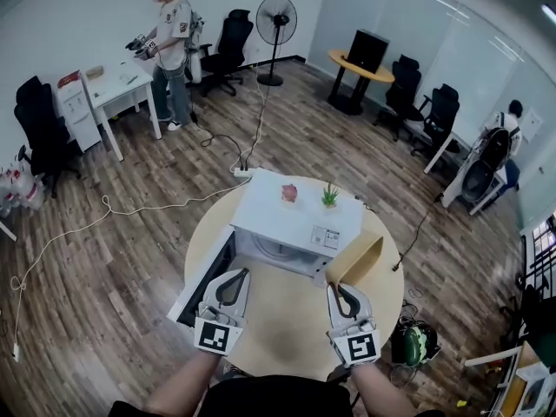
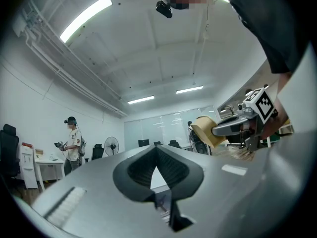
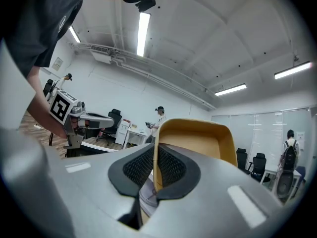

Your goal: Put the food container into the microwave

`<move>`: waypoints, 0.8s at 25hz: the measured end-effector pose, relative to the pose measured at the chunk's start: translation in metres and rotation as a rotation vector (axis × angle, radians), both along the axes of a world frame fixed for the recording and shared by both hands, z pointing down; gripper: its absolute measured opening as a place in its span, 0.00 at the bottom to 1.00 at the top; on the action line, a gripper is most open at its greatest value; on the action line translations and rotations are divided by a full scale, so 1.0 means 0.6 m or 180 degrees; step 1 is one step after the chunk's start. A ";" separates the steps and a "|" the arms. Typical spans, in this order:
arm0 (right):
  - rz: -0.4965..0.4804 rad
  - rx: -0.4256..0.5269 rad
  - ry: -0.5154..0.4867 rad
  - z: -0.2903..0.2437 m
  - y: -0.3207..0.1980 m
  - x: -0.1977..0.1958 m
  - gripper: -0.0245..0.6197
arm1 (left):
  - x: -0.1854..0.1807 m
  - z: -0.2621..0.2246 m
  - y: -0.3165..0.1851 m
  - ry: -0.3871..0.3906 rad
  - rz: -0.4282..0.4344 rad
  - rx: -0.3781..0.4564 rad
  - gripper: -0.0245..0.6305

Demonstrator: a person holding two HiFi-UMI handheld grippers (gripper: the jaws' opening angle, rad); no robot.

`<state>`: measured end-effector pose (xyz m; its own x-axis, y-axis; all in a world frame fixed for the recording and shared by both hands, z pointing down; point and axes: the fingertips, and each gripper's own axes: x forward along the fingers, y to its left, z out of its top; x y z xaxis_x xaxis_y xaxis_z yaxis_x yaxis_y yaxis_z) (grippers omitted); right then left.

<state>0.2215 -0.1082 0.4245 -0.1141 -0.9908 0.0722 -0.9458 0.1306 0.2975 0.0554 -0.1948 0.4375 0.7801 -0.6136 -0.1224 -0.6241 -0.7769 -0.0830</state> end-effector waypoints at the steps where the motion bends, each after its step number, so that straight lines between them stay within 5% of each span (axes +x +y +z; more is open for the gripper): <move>1: -0.0005 -0.0001 0.0013 -0.003 -0.004 -0.001 0.07 | -0.001 0.004 0.001 0.0000 -0.0004 0.0000 0.03; 20: -0.1272 -0.0405 0.0604 0.044 -0.121 -0.143 0.07 | -0.065 0.064 0.023 0.0020 -0.0274 -0.0243 0.03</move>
